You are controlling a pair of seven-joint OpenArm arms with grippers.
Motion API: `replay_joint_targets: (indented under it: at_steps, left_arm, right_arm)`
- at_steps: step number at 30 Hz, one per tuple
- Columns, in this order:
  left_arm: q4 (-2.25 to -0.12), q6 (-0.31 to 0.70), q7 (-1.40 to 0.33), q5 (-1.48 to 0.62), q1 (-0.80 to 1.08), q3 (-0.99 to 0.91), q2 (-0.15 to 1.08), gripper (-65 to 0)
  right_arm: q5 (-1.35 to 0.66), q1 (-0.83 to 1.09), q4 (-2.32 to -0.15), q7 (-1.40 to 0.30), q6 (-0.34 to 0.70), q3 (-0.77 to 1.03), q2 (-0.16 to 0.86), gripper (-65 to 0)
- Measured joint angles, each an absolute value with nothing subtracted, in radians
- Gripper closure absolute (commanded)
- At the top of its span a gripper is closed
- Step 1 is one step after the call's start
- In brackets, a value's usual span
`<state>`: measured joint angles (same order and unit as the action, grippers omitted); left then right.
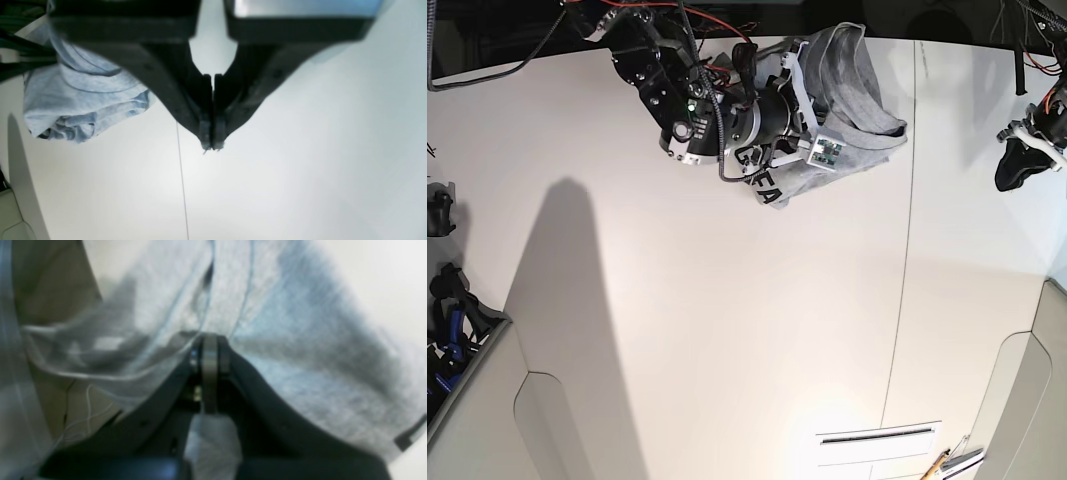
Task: Fold the T-shirt properly
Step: 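Drag the folded grey shirt with the right gripper toward the table corner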
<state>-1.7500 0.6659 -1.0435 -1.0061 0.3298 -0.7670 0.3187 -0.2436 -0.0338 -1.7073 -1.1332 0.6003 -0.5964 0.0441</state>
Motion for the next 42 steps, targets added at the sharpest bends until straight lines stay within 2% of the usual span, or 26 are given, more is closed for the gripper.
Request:
replay_joint_targets:
  at_steps: [12,13,16,27,31,37,42]
  left_arm:
    - [-1.75,0.666,-1.043,-1.007,0.33,-0.767,0.319,0.0]
    - [-1.75,0.666,-1.043,-1.011,0.329,-0.767,0.319,0.0]
    - [-1.75,0.666,-1.042,-1.015,0.329,-0.766,0.318,0.0]
    - [-1.75,0.666,-1.043,-1.037,0.331,-0.766,0.318,0.0]
    - [-1.75,0.666,-1.04,-1.037,0.33,-0.766,0.318,0.0]
    - [-1.75,0.666,-1.04,-1.037,0.33,-0.766,0.319,0.0]
    - [-1.75,0.666,-1.04,-1.037,0.33,-0.766,0.318,0.0]
  right_arm:
    - [-0.398,-0.242,-1.217,-0.959,0.615,-0.596,0.023,0.0]
    - [-0.405,-0.248,-1.195,-0.953,0.601,-0.593,0.02,0.0]
    - [-0.406,-0.245,-1.169,-0.942,0.465,-0.542,0.0,0.0]
    - [-0.167,-0.203,-1.17,-0.927,0.173,-0.049,-0.099,0.0]
    - [-0.141,-0.208,-1.178,-0.923,0.162,0.104,-0.099,0.0]
    - [0.006,-0.181,-1.374,-1.002,0.075,0.152,-0.078,0.0]
    - [0.061,-0.14,-1.612,-1.081,0.056,0.115,-0.059,0.0]
